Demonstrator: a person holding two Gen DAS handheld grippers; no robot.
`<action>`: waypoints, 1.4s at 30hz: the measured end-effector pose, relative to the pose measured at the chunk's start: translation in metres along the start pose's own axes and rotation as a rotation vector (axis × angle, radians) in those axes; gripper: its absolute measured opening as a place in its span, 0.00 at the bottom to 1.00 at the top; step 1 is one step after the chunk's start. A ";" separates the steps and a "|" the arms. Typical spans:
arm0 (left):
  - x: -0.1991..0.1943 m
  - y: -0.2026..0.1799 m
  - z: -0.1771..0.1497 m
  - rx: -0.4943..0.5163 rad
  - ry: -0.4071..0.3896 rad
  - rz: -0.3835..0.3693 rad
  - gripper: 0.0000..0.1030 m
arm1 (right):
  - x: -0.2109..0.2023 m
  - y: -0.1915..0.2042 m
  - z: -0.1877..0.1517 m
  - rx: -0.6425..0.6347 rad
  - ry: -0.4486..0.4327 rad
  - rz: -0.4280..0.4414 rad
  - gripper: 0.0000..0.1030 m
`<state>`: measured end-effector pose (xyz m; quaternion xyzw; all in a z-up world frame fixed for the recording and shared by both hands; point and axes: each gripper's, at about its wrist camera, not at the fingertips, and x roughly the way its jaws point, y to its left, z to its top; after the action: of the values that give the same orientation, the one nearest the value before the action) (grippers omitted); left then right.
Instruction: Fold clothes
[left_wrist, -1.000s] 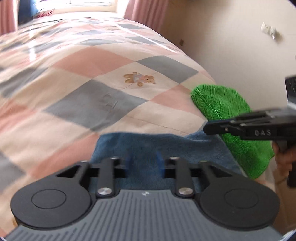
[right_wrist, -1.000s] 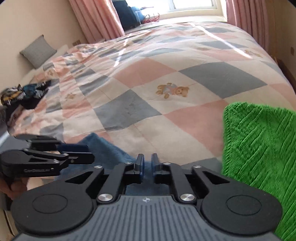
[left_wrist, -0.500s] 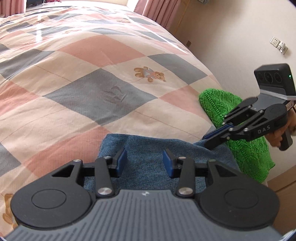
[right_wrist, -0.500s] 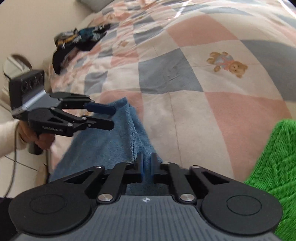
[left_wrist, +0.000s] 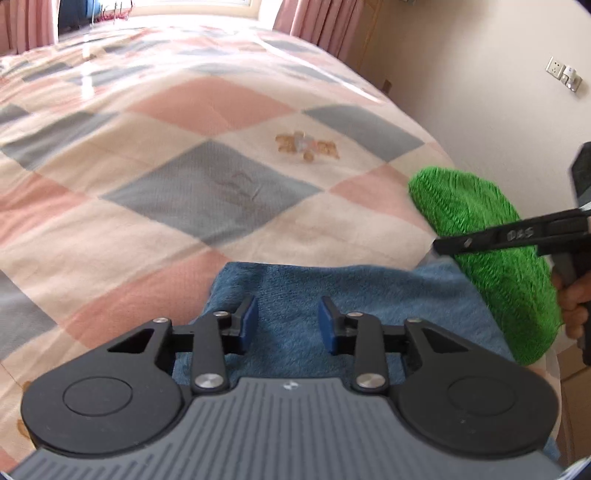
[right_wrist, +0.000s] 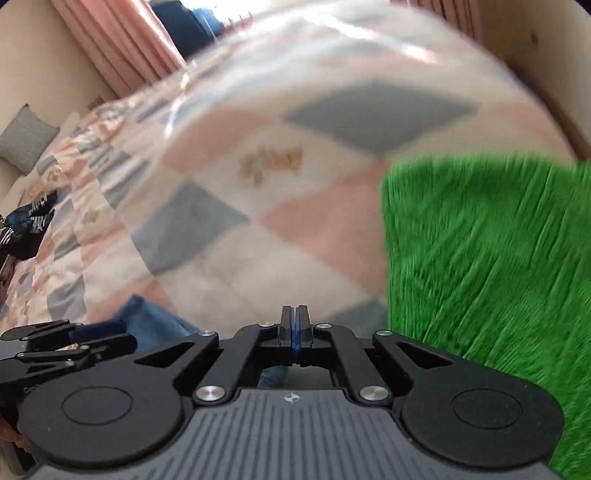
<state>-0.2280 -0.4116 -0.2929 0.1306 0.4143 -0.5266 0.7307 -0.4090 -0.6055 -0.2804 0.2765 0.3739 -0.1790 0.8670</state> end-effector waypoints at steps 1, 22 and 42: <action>0.000 -0.003 0.002 -0.001 -0.007 -0.018 0.22 | -0.008 0.009 -0.001 -0.039 -0.028 0.039 0.08; -0.122 -0.015 -0.082 -0.040 0.019 0.107 0.11 | -0.091 0.073 -0.105 -0.298 -0.049 -0.025 0.16; -0.106 -0.023 -0.141 -0.086 0.364 0.189 0.42 | -0.080 0.118 -0.180 -0.033 0.075 -0.310 0.53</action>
<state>-0.3250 -0.2623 -0.2968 0.2304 0.5477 -0.4053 0.6948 -0.4999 -0.3943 -0.2819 0.2077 0.4472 -0.2937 0.8189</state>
